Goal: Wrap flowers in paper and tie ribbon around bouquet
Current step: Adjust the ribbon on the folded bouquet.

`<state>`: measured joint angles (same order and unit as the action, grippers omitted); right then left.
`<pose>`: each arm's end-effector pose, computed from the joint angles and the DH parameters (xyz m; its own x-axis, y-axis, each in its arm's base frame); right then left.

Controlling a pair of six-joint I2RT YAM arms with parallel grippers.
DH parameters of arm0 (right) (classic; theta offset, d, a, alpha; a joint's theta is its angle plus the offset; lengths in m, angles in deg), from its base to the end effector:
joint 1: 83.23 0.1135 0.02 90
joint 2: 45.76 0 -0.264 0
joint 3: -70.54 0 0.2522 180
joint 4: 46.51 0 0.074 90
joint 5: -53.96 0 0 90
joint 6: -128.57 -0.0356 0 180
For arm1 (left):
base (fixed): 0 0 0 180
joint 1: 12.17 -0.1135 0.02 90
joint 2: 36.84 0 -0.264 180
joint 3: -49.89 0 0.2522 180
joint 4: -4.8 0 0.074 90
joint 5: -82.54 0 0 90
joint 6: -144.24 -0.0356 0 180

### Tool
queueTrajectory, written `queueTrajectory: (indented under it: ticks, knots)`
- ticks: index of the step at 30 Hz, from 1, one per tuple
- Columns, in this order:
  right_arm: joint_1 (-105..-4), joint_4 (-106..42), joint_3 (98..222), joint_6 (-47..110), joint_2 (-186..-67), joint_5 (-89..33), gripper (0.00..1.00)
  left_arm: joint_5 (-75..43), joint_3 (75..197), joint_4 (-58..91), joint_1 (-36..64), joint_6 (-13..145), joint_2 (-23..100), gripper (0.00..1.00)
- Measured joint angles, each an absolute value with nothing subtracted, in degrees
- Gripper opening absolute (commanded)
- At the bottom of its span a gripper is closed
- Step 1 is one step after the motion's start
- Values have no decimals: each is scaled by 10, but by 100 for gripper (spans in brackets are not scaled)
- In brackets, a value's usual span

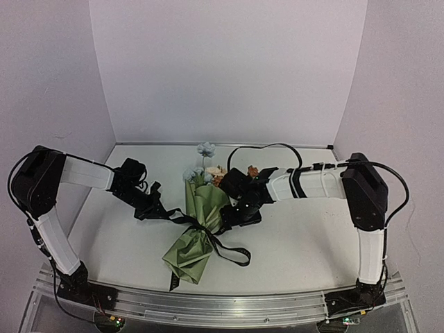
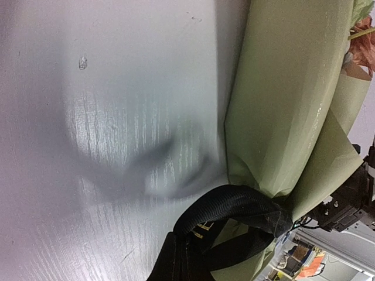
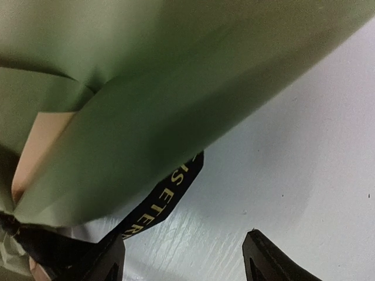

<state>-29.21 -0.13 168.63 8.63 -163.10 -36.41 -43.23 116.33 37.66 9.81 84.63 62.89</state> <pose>0.2496 0.3434 0.1650 -0.8668 -0.3445 -0.3605 -0.4328 0.8788 0.2008 0.2862 -0.1380 0.1412 -0.9961 -0.0406 -0.0783 0.0220 0.7459 -0.6657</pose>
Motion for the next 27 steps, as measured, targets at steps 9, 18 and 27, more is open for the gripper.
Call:
queueTrajectory:
  ticks: [9,18,27]
  knots:
    - [-282,-49,1677,73,-1646,-402,73,-432,1141,347,105,879,621,0]
    - [-264,-85,1641,70,-1633,-431,73,-432,1130,335,110,892,617,0]
    - [-235,-105,1621,68,-1591,-460,73,-432,1125,329,110,895,613,0]
